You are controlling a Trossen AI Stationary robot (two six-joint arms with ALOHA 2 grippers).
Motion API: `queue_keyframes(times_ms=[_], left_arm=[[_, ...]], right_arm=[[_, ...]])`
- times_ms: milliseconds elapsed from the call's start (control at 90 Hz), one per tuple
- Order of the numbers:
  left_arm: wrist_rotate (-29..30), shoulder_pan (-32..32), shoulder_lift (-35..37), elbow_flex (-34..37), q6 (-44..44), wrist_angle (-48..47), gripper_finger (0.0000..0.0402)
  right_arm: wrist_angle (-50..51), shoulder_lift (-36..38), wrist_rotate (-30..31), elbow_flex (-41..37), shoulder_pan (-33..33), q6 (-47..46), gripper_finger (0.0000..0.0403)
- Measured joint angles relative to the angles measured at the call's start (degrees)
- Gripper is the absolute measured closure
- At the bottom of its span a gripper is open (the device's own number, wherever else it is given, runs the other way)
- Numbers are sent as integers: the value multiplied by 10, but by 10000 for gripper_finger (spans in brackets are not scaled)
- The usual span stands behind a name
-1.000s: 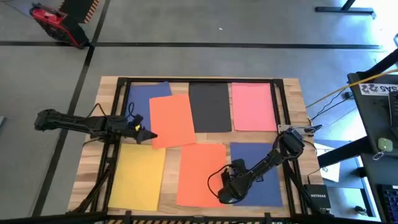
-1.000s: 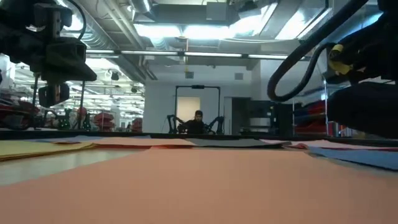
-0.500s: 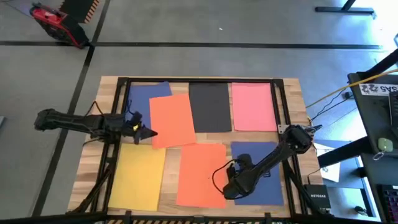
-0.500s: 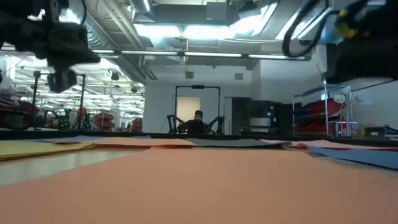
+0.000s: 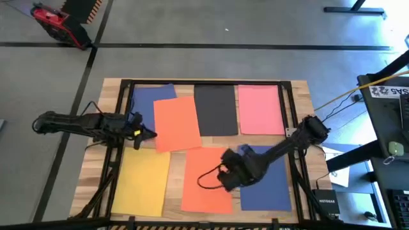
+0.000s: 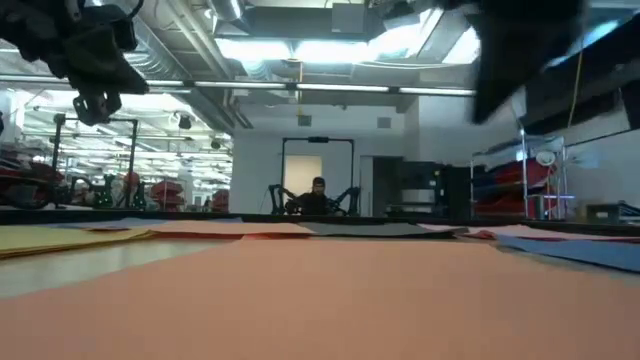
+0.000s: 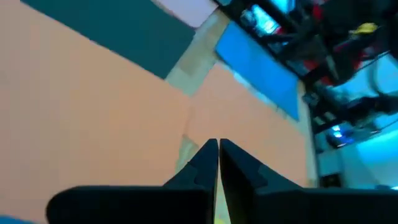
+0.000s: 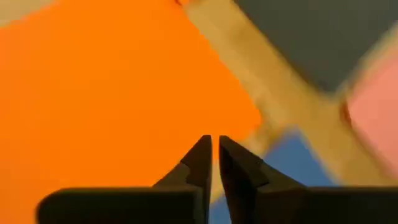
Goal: Organize paper
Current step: Stack the orange paper on top of the other orange paper
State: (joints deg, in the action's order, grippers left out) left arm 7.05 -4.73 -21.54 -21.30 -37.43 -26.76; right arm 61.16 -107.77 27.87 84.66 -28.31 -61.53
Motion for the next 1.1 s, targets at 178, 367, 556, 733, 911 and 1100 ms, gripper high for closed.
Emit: queue_keyframes(times_ms=[178, 367, 556, 733, 911, 1100], left_arm=[[32, 0, 0, 0, 4, -26, 402], [55, 0, 0, 0, 23, -53, 402], [57, 0, 0, 0, 25, -79, 402], [57, 0, 0, 0, 24, -82, 402], [57, 0, 0, 0, 24, -82, 402], [57, 0, 0, 1, 23, -83, 402]], right_arm=[[-96, -24, 57, 0, 75, 221, 297], [-219, -57, 67, 0, 146, 427, 237], [-335, -90, -36, 0, 188, 544, 224], [-348, -96, -78, 0, 195, 587, 225], [-349, -104, -125, 1, 193, 618, 225], [-343, -137, -121, 0, 193, 633, 226]])
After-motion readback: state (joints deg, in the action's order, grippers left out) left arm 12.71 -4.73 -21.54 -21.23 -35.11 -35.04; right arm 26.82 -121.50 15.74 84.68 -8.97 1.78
